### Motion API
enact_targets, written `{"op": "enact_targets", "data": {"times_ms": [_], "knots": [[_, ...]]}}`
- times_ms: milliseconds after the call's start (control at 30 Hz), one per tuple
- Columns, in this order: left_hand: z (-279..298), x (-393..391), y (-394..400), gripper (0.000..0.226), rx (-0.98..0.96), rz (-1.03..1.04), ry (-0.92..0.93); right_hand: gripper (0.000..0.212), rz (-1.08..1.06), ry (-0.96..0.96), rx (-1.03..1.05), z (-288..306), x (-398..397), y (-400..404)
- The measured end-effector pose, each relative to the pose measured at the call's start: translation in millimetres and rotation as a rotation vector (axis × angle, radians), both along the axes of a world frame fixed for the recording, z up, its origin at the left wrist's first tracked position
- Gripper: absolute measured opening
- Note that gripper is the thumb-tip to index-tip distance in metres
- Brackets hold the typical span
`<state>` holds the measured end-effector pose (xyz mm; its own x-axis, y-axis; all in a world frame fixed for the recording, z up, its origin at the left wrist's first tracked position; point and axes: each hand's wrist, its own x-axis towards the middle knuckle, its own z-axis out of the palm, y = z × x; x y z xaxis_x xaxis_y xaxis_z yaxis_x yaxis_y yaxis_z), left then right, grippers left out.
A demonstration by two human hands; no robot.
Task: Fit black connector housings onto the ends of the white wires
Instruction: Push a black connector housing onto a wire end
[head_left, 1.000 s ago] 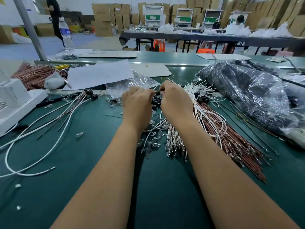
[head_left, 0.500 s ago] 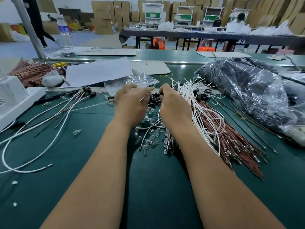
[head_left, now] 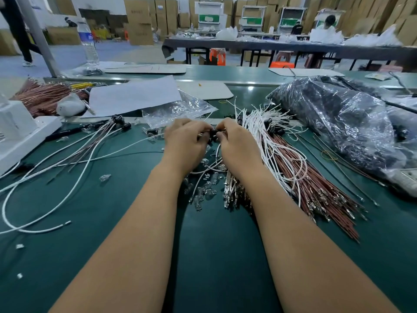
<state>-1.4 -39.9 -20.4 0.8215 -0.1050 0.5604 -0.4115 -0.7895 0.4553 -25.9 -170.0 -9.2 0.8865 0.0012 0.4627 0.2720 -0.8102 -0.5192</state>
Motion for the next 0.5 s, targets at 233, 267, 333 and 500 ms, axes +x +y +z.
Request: {"op": "enact_targets", "data": {"times_ms": [233,267,333,500], "knots": [[-0.9,2.4,5.6,0.025,-0.081,0.053,0.116,0.011,0.007,0.033,0.052,-2.0,0.6,-1.4],[-1.2,2.5,6.2,0.025,-0.066,0.078,0.116,0.011,0.017,0.032,0.053,-2.7,1.0,-0.8],[-0.5,1.3,4.4,0.023,-0.097,0.055,0.101,0.010,0.044,0.021,0.075,-3.4,1.3,-0.3],[2.2,-2.7,-1.8,0.014,-0.400,-0.142,0.124,0.012,0.079,-0.004,0.157,-3.7,1.2,-2.3]]}}
